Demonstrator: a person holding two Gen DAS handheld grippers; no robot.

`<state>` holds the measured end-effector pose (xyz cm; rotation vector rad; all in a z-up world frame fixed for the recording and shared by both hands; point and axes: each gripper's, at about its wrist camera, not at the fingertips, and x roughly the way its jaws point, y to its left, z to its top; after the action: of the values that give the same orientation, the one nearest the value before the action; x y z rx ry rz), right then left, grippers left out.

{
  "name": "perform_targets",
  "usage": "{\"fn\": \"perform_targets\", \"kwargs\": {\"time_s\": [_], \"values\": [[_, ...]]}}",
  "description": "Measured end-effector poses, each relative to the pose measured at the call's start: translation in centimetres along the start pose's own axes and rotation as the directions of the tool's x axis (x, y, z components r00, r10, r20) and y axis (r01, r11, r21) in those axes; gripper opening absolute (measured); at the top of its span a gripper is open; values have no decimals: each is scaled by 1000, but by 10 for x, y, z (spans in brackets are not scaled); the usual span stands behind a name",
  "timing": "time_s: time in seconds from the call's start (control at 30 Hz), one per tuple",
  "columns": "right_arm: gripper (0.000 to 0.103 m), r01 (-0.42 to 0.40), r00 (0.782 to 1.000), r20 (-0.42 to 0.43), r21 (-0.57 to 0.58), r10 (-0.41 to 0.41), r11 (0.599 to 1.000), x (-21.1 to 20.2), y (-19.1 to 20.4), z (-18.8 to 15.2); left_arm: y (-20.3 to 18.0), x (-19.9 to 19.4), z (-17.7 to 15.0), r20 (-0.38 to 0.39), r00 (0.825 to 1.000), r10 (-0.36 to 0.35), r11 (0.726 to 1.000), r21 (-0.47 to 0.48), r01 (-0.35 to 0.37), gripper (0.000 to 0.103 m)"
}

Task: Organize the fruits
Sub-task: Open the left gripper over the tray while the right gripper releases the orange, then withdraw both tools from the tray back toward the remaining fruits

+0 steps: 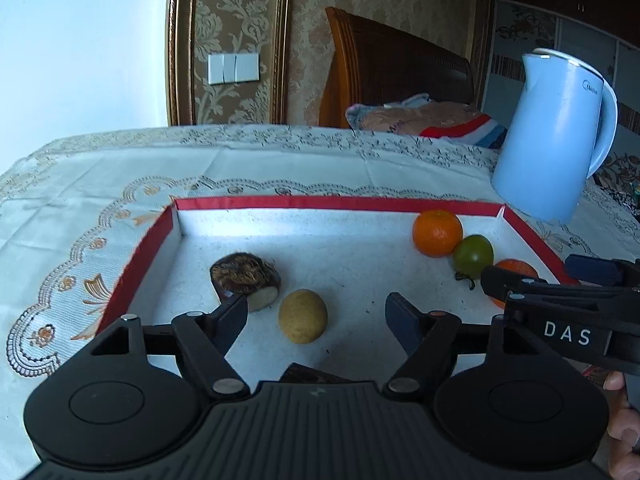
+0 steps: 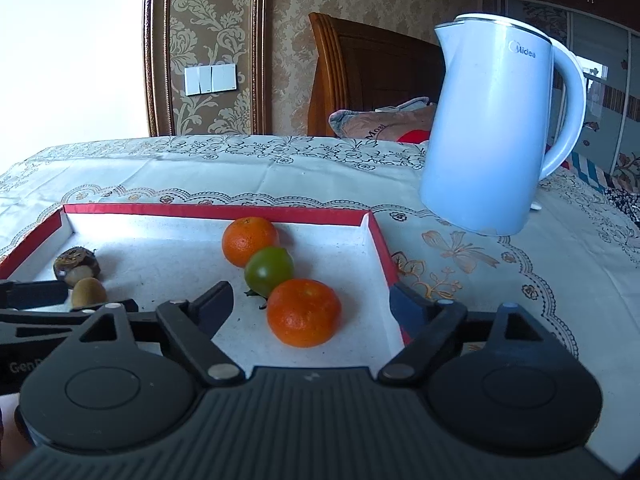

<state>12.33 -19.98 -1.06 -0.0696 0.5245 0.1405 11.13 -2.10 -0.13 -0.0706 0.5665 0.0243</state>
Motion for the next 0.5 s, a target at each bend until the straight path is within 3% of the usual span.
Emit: {"fn": "perform_targets", "kwargs": {"time_s": [0.13,0.23,0.5], "values": [[91,-5,1000,7,-8,5,1000,-4,0,-3,2,-1,0,-8,1000,0,1000,-5,0,77],[101,27,999,34,-24,-26,999,-9,1,-6,3,-2,-1,-11,1000,2,1000,-5,-2,77],[103,9,999,46,54,-12,998,-27,-17,-15,2,-20,-7,64,997,50,998,26,-52,79]]}}
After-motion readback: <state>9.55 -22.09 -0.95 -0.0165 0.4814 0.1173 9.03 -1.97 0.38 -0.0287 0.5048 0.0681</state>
